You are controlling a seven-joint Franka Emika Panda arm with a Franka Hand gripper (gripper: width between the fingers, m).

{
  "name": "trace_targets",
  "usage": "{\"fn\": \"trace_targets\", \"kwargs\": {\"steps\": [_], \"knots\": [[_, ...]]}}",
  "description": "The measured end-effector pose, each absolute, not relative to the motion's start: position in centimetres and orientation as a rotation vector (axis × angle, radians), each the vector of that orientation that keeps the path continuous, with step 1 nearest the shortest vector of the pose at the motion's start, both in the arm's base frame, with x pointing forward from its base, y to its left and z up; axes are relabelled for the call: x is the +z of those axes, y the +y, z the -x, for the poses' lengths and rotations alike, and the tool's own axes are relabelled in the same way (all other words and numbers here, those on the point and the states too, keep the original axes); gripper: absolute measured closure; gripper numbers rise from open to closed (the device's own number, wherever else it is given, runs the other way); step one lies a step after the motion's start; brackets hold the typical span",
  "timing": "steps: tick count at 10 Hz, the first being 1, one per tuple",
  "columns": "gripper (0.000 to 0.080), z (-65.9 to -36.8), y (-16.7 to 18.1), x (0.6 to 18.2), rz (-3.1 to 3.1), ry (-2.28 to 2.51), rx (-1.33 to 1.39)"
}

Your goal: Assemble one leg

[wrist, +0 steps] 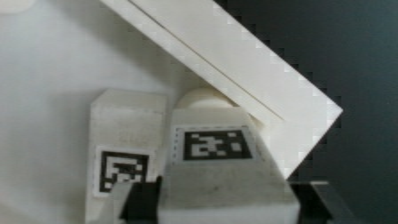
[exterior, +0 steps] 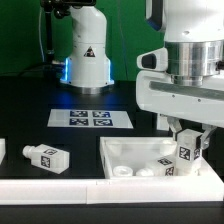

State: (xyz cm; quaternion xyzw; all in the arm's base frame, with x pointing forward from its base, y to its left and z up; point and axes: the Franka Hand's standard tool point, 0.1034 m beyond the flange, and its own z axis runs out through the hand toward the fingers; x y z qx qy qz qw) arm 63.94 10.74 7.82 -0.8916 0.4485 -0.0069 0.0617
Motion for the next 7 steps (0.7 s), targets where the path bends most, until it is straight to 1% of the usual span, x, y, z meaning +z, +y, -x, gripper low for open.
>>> {"fn": "trace_targets", "kwargs": {"steps": [1,3,4,5,7], "knots": [[0.0514,-63.94,10.74,7.82,2.677,1.393,-0.018],[0.0514,-63.89,10.84,7.87,2.412,1.792,0.018],[0.0514,-63.86,11.07,7.61,2.206,2.030,0.026],[0.0514,-63.90,11.00,7.54,2.166,2.065,0.025],[0.0510,-63.88,11.11,7.54,2.257,1.967,0.014]]}}
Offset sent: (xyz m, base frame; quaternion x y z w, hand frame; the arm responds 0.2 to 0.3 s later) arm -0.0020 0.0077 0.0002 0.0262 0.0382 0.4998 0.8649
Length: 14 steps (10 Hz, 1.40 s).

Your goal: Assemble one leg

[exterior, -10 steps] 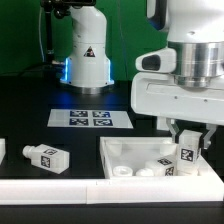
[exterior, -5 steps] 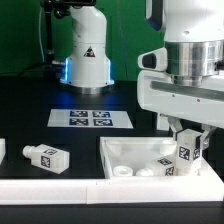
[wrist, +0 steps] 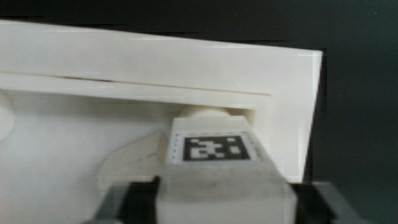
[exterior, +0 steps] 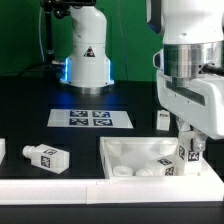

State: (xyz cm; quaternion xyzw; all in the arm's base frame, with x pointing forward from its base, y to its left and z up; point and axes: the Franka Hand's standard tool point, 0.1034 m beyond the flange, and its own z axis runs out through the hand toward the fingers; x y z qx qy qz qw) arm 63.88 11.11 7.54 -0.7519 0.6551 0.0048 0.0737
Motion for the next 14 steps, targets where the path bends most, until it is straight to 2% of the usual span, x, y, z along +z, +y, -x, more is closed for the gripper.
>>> {"fn": "trace_targets", "kwargs": {"steps": [1,2,3,4,8,10,11,12,13,14], "knots": [[0.0310,-63.9,11.3,7.6,2.431,1.754,-0.009],[0.0310,-63.8,11.4,7.4,2.606,1.489,-0.021],[0.0185,-63.6,11.9,7.4,2.727,1.269,-0.008],[0.0157,-63.2,12.3,7.3,2.822,1.050,0.008],[0.0150,-63.3,12.0,7.3,2.936,0.684,-0.021],[0.0150,-63.9,11.6,7.6,3.078,0.135,-0.074],[0.0150,-63.9,11.7,7.6,3.065,0.226,-0.071],[0.0264,-63.9,11.7,7.6,3.063,0.251,-0.071],[0.0455,-63.9,11.6,7.6,3.061,0.270,-0.070],[0.0455,-63.9,11.6,7.6,3.055,0.327,-0.068]]}}
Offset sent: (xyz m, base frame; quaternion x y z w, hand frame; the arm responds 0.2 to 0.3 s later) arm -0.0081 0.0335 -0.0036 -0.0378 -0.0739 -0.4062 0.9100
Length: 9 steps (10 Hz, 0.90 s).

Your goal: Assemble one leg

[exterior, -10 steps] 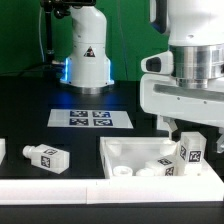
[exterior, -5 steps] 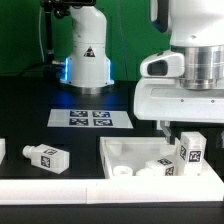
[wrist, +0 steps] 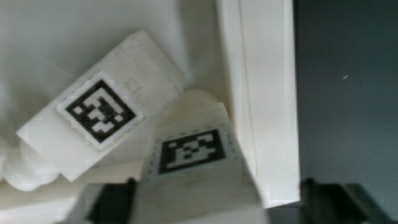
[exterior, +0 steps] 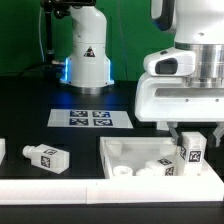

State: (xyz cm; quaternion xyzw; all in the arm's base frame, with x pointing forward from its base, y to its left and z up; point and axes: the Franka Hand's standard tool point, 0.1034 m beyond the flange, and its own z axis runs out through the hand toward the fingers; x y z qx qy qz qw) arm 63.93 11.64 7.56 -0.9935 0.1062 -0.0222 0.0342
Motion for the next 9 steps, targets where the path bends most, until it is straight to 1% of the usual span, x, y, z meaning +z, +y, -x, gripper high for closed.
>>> {"fn": "trace_targets", "kwargs": {"steps": [1,2,4,7,9], "knots": [[0.0455,-63.94,11.36,7.52,3.041,0.448,-0.064],[0.0508,-63.94,11.34,7.51,3.018,0.573,-0.059],[0.0508,-63.92,11.37,7.54,2.913,0.965,-0.045],[0.0508,-63.79,11.74,7.30,2.524,1.680,0.003],[0.0508,-63.75,12.04,7.24,2.360,1.876,0.020]]}}
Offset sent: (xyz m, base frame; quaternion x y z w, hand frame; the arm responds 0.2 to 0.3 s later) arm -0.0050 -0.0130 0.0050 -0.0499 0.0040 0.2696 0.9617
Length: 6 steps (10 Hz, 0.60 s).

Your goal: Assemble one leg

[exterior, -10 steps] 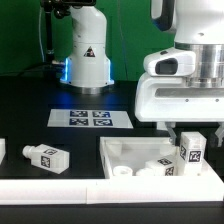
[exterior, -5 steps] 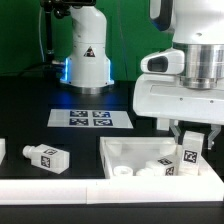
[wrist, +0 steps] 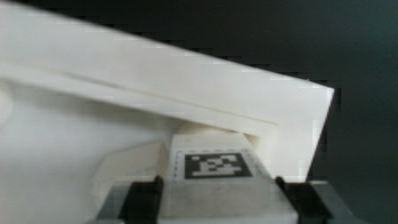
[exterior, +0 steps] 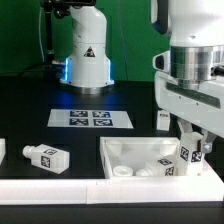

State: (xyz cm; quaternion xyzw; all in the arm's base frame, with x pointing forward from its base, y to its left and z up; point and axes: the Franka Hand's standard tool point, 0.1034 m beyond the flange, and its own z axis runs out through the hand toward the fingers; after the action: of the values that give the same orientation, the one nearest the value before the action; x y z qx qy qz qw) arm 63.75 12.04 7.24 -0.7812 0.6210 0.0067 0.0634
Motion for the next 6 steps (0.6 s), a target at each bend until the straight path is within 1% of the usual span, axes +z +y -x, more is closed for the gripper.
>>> {"fn": "trace_targets", "kwargs": {"steps": [2,3,4,5,6], "knots": [[0.0508,-63.8,12.0,7.2,2.332,1.906,0.025],[0.0420,-63.8,12.0,7.2,2.382,1.844,0.020],[0.0420,-63.8,11.8,7.2,2.501,1.681,0.009],[0.0220,-63.9,11.1,7.3,2.670,1.398,-0.009],[0.0171,-63.9,10.4,7.4,2.824,1.087,0.001]]}}
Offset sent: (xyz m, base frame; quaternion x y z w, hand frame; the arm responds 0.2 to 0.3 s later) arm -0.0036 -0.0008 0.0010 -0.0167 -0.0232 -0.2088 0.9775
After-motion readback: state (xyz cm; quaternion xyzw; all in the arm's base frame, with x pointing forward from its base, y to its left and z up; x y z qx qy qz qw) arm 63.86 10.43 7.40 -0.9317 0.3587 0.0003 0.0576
